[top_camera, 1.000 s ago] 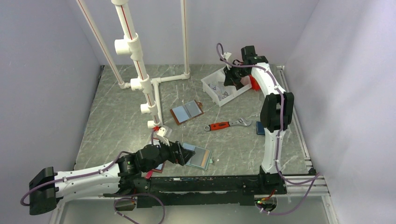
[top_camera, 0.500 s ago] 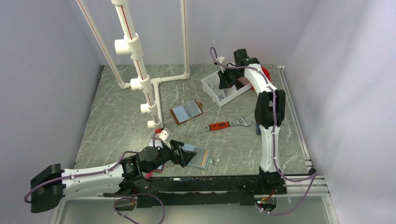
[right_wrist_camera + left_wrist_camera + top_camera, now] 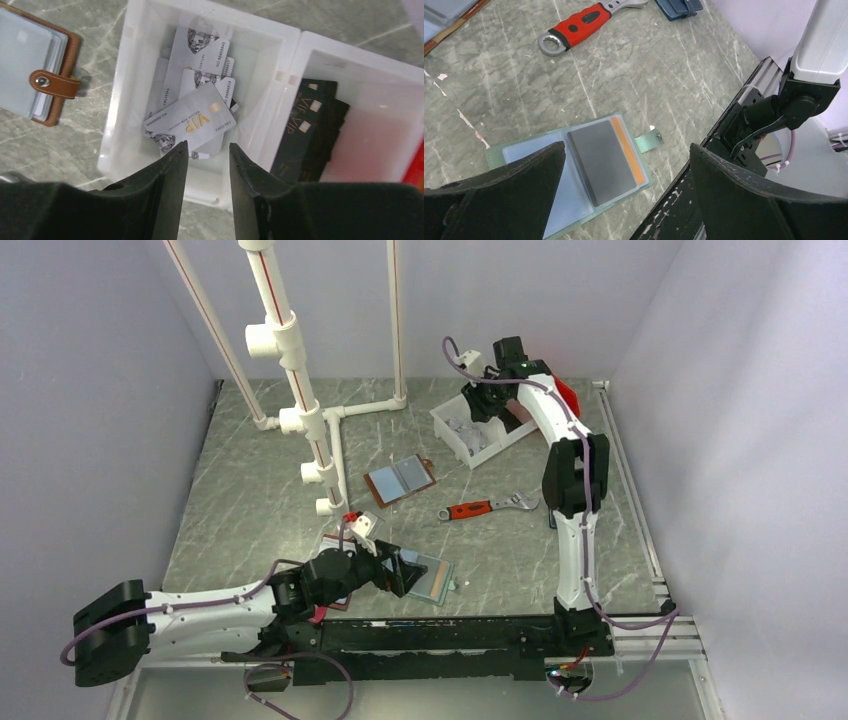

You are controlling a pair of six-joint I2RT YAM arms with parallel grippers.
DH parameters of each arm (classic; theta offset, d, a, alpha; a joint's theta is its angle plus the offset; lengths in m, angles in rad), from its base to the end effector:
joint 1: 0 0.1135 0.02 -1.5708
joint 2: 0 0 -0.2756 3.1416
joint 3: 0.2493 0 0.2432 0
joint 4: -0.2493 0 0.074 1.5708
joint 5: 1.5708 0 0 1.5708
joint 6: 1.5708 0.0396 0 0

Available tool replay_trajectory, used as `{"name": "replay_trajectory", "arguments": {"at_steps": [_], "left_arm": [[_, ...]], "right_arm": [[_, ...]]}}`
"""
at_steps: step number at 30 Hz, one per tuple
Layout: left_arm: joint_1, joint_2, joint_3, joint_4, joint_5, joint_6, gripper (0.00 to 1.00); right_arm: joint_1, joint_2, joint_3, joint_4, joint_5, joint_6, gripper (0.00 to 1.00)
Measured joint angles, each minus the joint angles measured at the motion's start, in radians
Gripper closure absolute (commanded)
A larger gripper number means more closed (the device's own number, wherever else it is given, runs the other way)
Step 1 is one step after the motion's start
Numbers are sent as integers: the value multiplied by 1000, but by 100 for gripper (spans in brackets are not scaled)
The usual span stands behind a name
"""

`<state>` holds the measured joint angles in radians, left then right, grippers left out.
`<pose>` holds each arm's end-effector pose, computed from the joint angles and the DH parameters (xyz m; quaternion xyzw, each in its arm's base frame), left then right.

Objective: Take the credit cards out of the card holder
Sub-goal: Place the credit card in the storage box, then remove the credit card from the card holder.

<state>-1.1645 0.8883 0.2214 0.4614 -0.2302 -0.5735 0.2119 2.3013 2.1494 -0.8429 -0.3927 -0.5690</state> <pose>0.0789 -0.1605 0.2058 0.1552 0.7585 -0.4211 0.4726 0.4917 0.1213 0.2497 -0.4092 0.8485 0.1346 0.3074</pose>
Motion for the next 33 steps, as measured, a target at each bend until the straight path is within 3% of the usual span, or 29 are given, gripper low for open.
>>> {"name": "replay_trajectory", "arguments": {"at_steps": [3,8,13,17,25,33], "left_arm": [[0,0,35,-42,0,-41,1],[0,6,85,-153,2,-144,1],[0,3,126,-295,5,-266,1],[0,-3,137,-362,6,-346,1],[3,0,140,-427,5,-484,1],[4,41,183,-488,18,-523,1]], "right_arm": [[2,-83,-45,8,18,16,58],[2,-367,-240,18,-42,25,56],[1,-702,-517,43,-206,15,52],[4,-922,-792,82,-320,-6,41],[-15,-1210,-1186,181,-431,-48,34],[-104,-1285,-1383,307,-563,-26,31]]}}
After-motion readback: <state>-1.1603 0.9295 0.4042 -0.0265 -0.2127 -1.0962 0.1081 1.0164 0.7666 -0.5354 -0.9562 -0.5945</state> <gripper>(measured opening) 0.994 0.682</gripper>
